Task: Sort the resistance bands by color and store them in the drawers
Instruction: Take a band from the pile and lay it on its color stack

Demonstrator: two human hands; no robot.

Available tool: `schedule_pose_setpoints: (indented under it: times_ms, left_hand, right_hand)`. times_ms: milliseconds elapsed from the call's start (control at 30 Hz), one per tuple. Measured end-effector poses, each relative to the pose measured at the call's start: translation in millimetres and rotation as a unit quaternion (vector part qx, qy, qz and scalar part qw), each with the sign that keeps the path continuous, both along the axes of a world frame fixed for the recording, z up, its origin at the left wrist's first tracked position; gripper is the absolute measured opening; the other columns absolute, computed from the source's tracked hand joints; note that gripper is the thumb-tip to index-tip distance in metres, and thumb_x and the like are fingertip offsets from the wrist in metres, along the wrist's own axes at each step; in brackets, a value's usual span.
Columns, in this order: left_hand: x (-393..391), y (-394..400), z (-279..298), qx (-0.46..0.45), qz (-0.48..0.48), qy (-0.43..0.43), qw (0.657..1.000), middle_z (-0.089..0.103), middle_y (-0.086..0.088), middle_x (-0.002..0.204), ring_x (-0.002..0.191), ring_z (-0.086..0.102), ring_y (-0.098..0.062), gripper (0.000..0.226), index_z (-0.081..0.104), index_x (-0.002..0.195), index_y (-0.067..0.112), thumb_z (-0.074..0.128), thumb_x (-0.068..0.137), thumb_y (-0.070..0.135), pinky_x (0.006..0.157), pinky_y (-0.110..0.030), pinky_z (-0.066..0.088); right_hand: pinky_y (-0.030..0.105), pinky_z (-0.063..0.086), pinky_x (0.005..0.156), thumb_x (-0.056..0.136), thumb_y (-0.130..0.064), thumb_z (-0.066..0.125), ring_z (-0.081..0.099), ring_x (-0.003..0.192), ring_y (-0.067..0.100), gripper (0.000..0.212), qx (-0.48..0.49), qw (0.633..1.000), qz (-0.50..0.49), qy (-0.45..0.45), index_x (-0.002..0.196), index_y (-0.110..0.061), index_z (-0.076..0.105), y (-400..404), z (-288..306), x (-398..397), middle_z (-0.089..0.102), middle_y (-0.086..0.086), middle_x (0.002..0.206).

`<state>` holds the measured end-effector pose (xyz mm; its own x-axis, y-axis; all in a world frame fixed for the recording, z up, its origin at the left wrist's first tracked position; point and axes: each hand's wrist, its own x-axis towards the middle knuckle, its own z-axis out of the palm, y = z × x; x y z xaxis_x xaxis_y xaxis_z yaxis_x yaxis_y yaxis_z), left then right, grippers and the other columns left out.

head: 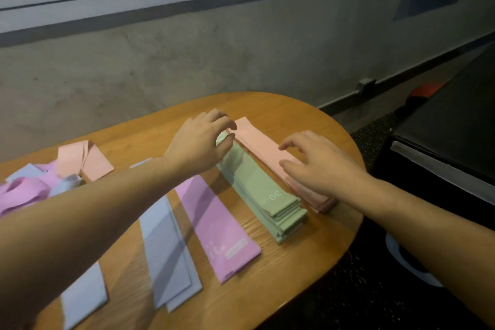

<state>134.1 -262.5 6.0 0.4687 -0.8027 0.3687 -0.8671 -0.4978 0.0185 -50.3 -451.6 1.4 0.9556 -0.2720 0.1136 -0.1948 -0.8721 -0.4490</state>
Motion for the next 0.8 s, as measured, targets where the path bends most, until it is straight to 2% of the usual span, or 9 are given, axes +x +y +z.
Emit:
schedule_pose_setpoints:
  times_ms: [133,300,433,533,667,800]
  left_hand:
    - [-12,62,-5,-0.042,0.020,0.010,0.999,0.064,0.001,0.120,0.105,0.062,-0.027,0.036,0.068,0.112,0.022,0.045,0.094,0.043,0.083,-0.042,0.052]
    - [-27,157,-17,-0.068,0.067,0.037,0.995,0.065,-0.001,0.111,0.099,0.063,-0.028,0.036,0.067,0.109,0.019,0.045,0.095,0.042,0.081,-0.043,0.052]
    - [-44,232,-29,-0.083,0.114,0.057,0.988,0.066,0.003,0.109,0.099,0.063,-0.025,0.031,0.067,0.106,0.021,0.047,0.095,0.042,0.084,-0.044,0.051]
    - [-58,280,-36,-0.080,0.148,0.060,0.984,0.066,0.005,0.112,0.103,0.062,-0.022,0.032,0.068,0.106,0.023,0.047,0.094,0.045,0.086,-0.040,0.051]
    - [-71,330,-47,-0.086,0.190,0.087,0.974,0.064,0.008,0.117,0.107,0.060,-0.016,0.034,0.067,0.110,0.026,0.046,0.093,0.046,0.090,-0.034,0.048]
    - [-77,363,-55,-0.132,0.221,0.145,0.955,0.064,0.009,0.114,0.104,0.058,-0.012,0.043,0.066,0.114,0.025,0.045,0.093,0.055,0.090,-0.034,0.047]
  right_hand:
    - [0.029,0.040,0.096,0.093,-0.037,0.062,0.053,0.116,0.016,0.030,0.002,0.998,0.050,-0.049,0.123,-0.031,0.060,42,11,11,0.058,-0.007,0.126]
    - [0.017,0.035,0.083,0.095,-0.033,0.062,0.055,0.110,0.008,0.027,0.019,0.990,0.124,-0.057,0.121,-0.027,0.064,112,23,27,0.062,-0.007,0.122]
    - [0.024,0.045,0.087,0.093,-0.030,0.064,0.056,0.100,0.006,0.023,0.038,0.980,0.187,-0.049,0.117,-0.027,0.065,171,24,37,0.064,-0.008,0.117]
    - [0.031,0.049,0.088,0.093,-0.033,0.063,0.059,0.100,0.009,0.023,0.029,0.974,0.224,-0.027,0.116,-0.030,0.064,209,20,43,0.063,-0.010,0.115]
    - [0.025,0.047,0.082,0.094,-0.033,0.062,0.058,0.101,0.008,0.022,0.028,0.965,0.262,0.004,0.115,-0.030,0.064,252,11,53,0.063,-0.010,0.114]
    - [0.027,0.049,0.085,0.092,-0.029,0.064,0.059,0.098,0.009,0.021,0.054,0.959,0.278,0.018,0.113,-0.027,0.065,290,-2,64,0.065,-0.008,0.110]
